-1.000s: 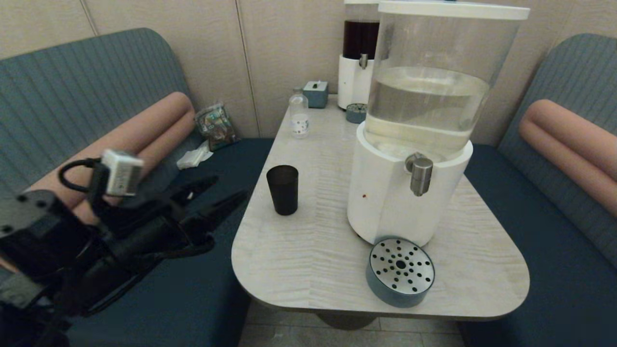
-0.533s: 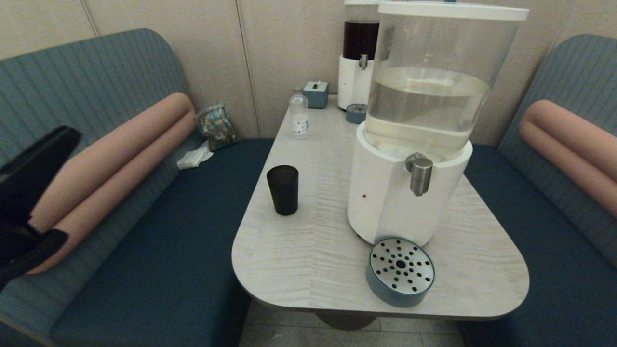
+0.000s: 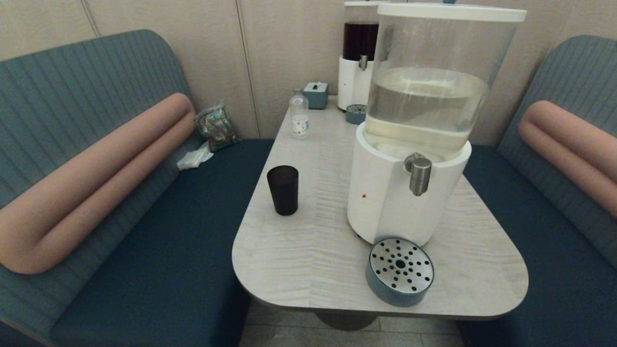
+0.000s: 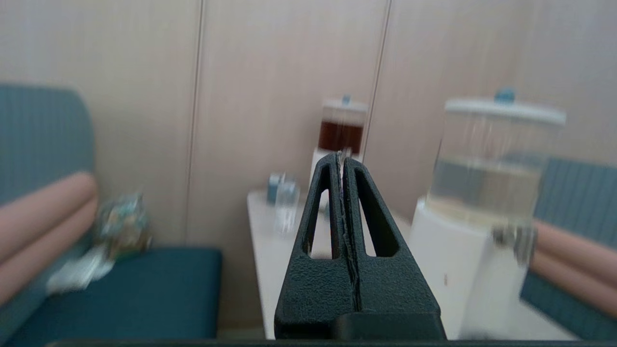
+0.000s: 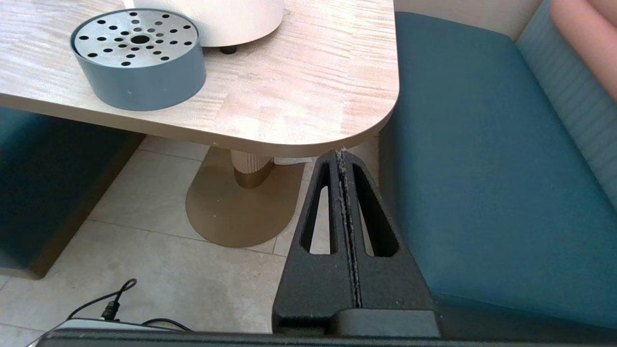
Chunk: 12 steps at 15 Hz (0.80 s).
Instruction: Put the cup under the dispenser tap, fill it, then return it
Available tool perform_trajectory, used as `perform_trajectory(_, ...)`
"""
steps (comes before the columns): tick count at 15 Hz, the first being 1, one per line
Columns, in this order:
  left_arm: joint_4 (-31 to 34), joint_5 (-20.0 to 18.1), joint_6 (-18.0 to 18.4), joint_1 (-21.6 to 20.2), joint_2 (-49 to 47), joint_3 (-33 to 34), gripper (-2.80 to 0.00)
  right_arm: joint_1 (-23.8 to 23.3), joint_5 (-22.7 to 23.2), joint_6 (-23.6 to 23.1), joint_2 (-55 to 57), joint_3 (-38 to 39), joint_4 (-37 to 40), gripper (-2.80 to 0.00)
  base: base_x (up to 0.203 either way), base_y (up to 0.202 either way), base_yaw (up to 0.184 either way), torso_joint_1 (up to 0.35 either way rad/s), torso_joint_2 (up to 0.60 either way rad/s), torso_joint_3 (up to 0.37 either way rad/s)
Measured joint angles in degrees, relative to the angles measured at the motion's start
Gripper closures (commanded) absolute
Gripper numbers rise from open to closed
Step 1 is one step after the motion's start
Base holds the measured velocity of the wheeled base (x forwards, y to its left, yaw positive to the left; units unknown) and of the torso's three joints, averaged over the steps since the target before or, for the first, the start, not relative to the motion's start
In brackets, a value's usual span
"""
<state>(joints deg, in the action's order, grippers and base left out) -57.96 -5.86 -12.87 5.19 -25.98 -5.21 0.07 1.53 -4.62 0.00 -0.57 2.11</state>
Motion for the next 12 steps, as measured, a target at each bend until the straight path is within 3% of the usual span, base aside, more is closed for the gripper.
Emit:
perform_trajectory(4, 16.1, -0.5, 2.8, -1.5, 8.9, 4.4, 0.0, 0.0, 0.0, 0.0, 0.0, 0.0, 0.0, 0.0, 0.0, 0.0, 0.0, 0.0, 0.0, 0.0)
perform_trajectory(9, 35.1, -0.6, 5.0, -4.0, 21.8, 5.2, 0.0, 0.0, 0.0, 0.0, 0.0, 0.0, 0.0, 0.0, 0.0, 0.0, 0.0, 0.0, 0.0, 0.0)
perform_trajectory(11, 45.5, 0.5, 7.7, -4.4, 24.3, 5.2, 0.0, 0.0, 0.0, 0.0, 0.0, 0.0, 0.0, 0.0, 0.0, 0.0, 0.0, 0.0, 0.0, 0.0)
perform_trajectory(12, 50.4, 3.1, 9.5, -4.4, 25.0, 5.2, 0.0, 0.0, 0.0, 0.0, 0.0, 0.0, 0.0, 0.0, 0.0, 0.0, 0.0, 0.0, 0.0, 0.0)
